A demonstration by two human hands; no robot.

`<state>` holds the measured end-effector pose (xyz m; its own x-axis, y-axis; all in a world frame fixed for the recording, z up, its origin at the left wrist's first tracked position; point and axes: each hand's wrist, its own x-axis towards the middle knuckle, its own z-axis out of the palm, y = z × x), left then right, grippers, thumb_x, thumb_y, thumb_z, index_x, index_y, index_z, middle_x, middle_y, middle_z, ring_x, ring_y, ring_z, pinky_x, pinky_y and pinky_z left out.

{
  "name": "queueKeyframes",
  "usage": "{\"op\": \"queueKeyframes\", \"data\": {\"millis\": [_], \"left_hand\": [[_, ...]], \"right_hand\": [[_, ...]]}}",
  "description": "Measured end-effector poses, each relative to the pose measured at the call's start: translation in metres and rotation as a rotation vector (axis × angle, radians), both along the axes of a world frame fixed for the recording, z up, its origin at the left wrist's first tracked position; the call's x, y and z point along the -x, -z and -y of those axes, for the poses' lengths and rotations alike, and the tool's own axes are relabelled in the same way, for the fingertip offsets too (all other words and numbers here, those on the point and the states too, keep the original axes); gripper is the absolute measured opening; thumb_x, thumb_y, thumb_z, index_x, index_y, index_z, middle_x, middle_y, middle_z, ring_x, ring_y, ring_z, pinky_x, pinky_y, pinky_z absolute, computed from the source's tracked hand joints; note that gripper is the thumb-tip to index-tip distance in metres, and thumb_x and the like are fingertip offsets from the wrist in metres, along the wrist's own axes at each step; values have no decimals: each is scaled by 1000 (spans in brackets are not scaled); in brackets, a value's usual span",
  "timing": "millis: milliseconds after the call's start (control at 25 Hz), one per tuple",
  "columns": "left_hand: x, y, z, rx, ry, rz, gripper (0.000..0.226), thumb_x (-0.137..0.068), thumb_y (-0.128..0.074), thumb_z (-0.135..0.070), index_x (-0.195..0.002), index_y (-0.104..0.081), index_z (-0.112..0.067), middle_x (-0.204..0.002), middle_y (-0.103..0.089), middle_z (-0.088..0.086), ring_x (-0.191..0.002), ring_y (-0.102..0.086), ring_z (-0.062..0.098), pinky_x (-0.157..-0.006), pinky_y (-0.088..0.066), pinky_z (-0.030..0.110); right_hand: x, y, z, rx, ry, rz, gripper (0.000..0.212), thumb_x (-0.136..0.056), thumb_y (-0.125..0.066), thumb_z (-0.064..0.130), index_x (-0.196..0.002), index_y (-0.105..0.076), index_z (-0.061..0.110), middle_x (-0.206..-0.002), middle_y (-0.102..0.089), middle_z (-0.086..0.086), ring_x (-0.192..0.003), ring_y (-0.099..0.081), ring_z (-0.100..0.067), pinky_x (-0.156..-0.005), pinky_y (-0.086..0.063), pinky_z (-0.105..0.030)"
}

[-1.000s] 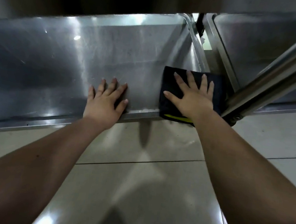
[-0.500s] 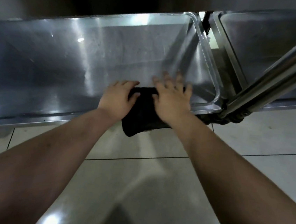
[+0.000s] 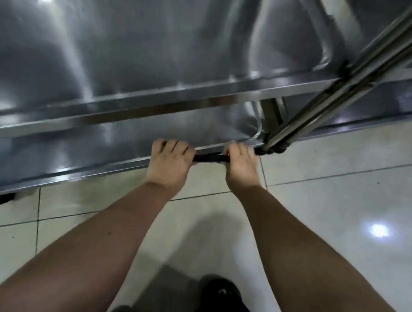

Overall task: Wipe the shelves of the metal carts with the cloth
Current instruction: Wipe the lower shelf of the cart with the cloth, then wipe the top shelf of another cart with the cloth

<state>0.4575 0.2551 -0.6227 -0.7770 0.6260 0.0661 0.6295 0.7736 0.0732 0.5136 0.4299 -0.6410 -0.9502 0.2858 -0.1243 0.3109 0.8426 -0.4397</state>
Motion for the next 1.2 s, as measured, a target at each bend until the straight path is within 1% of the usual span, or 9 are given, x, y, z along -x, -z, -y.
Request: {"op": "queueKeyframes", "data": {"millis": [80, 160, 320, 440, 560, 720, 880, 1080, 1200], "left_hand": [[-19, -38, 0, -40, 61, -43, 16, -75, -76, -13, -89, -70, -13, -86, -65, 6, -79, -60, 31, -81, -27, 38], [-38, -80, -4, -94, 80, -5, 24, -71, -80, -12, -92, -71, -17, -87, -66, 3, -80, -61, 30, -83, -27, 38], [-82, -197, -37, -263, 173, -10, 11, -85, -65, -23, -93, -72, -22, -89, -67, -3, -80, -63, 25, -80, -29, 37], [-104, -294, -80, -337, 230, 68, 22, -90, -51, -29, -92, -72, -22, -88, -67, -5, -79, -61, 24, -80, -27, 37], [-119, -392, -137, -373, 304, 82, 16, -88, -58, -23, -94, -72, -22, -90, -68, -4, -80, -61, 25, -82, -26, 38], [-132, -509, -208, -396, 400, -25, 23, -90, -50, -28, -93, -72, -22, -89, -68, -4, -78, -62, 24, -82, -31, 40], [-142, -599, -250, -495, 396, -101, 15, -87, -60, -24, -95, -71, -23, -90, -68, -7, -82, -63, 20, -82, -33, 39], [-145, -688, -300, -570, 306, -137, 16, -82, -62, -27, -95, -73, -27, -91, -70, -7, -85, -64, 20, -82, -32, 38], [-136, -723, -333, -569, 265, -176, 19, -80, -58, -32, -90, -73, -27, -87, -71, -5, -81, -65, 24, -79, -29, 37]], "right_hand": [[-30, -39, 2, 15, 76, -9, 32, -75, -52, -6, -98, -55, 17, -104, -55, -6, -98, -42, -30, -75, -18, -31], [-54, -85, -2, -2, 178, -60, 26, -76, -57, -3, -94, -60, 15, -98, -59, -6, -93, -46, -32, -75, -19, -31], [-121, -205, -25, -18, 316, -211, 25, -74, -56, 0, -92, -66, 12, -92, -63, -7, -82, -51, -32, -72, -33, -35], [-165, -307, -58, -29, 370, -254, 28, -77, -53, -6, -95, -67, 11, -95, -63, -6, -84, -50, -31, -75, -40, -41], [-196, -416, -109, -26, 411, -256, 27, -79, -53, -3, -95, -68, 12, -97, -62, -6, -88, -47, -28, -78, -42, -41], [-223, -538, -180, -61, 389, -310, 20, -85, -53, 9, -95, -69, 15, -96, -59, -4, -87, -45, -23, -78, -45, -41], [-237, -631, -222, -142, 355, -402, 24, -79, -66, -3, -94, -69, 16, -92, -59, -1, -84, -46, -24, -74, -46, -40], [-228, -724, -276, -255, 316, -469, 20, -80, -63, 11, -97, -71, 17, -91, -58, -4, -84, -51, -31, -76, -48, -44], [-215, -754, -305, -269, 308, -494, 17, -81, -63, 9, -96, -71, 15, -90, -58, -6, -86, -52, -33, -77, -47, -47]]}}
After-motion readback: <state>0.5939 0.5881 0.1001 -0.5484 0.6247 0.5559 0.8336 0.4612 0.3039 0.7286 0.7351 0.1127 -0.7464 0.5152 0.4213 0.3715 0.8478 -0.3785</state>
